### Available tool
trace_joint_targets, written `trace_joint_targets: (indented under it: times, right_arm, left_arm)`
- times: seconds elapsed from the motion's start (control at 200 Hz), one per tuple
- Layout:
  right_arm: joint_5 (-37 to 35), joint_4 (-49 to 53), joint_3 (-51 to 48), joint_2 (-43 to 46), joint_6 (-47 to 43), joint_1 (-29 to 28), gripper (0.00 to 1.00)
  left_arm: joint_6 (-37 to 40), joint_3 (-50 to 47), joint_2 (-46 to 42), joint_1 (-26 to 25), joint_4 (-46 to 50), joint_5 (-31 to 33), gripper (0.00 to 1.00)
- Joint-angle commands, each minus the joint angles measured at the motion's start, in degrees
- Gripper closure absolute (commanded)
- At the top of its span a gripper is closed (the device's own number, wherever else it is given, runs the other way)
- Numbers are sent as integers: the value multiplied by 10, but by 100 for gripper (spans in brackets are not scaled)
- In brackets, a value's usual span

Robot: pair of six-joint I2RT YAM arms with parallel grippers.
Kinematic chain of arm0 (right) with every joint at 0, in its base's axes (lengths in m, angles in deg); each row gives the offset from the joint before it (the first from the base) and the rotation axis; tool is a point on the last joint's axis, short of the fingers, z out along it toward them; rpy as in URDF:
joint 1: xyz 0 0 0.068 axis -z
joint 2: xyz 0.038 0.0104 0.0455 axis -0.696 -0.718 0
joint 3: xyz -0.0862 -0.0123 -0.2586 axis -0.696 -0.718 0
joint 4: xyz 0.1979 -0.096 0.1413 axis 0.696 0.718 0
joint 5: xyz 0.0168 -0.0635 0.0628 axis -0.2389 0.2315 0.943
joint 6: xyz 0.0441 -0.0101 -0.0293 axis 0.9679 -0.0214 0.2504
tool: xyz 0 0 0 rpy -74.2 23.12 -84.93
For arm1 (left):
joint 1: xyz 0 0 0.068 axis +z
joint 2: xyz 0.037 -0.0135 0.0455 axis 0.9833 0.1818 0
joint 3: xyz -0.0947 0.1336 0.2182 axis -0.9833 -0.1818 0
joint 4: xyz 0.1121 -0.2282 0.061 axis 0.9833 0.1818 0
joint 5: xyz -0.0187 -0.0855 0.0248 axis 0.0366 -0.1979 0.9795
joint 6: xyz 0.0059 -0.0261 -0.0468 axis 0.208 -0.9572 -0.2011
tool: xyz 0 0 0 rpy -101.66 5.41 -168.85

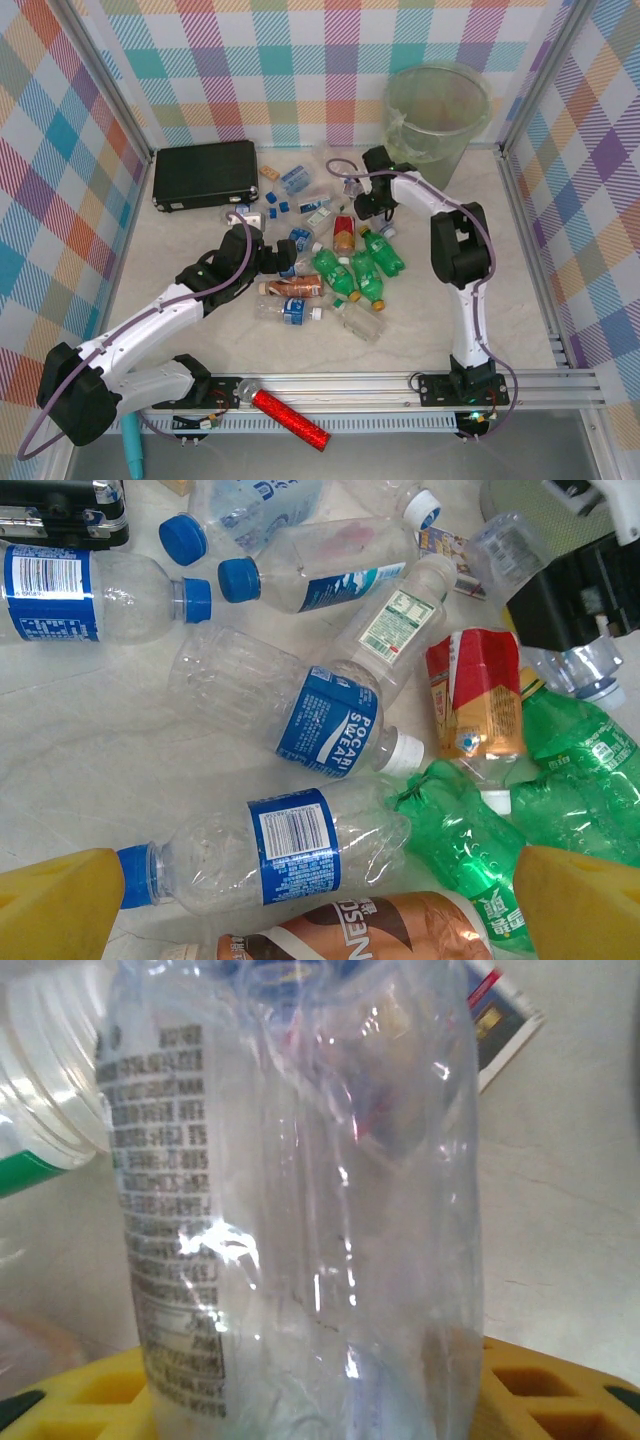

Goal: Put the plastic bottles in the bin

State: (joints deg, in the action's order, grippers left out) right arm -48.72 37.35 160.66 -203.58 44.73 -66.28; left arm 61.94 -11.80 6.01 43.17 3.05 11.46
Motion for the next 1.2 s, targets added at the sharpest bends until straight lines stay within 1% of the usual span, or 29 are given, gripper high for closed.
trace_joint_targets:
  times: [0.0,0.25,0.43,0.455,0.545,0.78,0.95,1.03,1.195]
  right_arm:
    - [-10,-24,-10,53,-11,-6,46]
    - [-20,-34,-19,115,-10,-22,46]
    - [-10,-57,-33,197,5,-41,46]
    - [-8,-61,-33,209,8,-42,46]
    - [3,-76,-32,249,22,-43,46]
    - [-10,-120,-17,327,54,-42,46]
    - [-37,-162,13,339,46,-33,45]
    - [-38,-169,42,327,55,-15,44]
    - [-23,-187,89,291,90,31,45]
  left_arm:
    - [3,21,0,-5,1,10,0]
    - [0,25,-17,-6,5,13,0]
    - [-2,36,-33,-6,6,16,0]
    - [-2,38,-36,-6,24,16,0]
    - [-2,43,-46,-5,28,17,0]
    - [0,57,-65,-6,40,22,1]
    - [1,67,-72,-6,47,22,1]
    - [1,71,-77,-6,54,22,0]
    - [6,78,-89,-6,65,27,0]
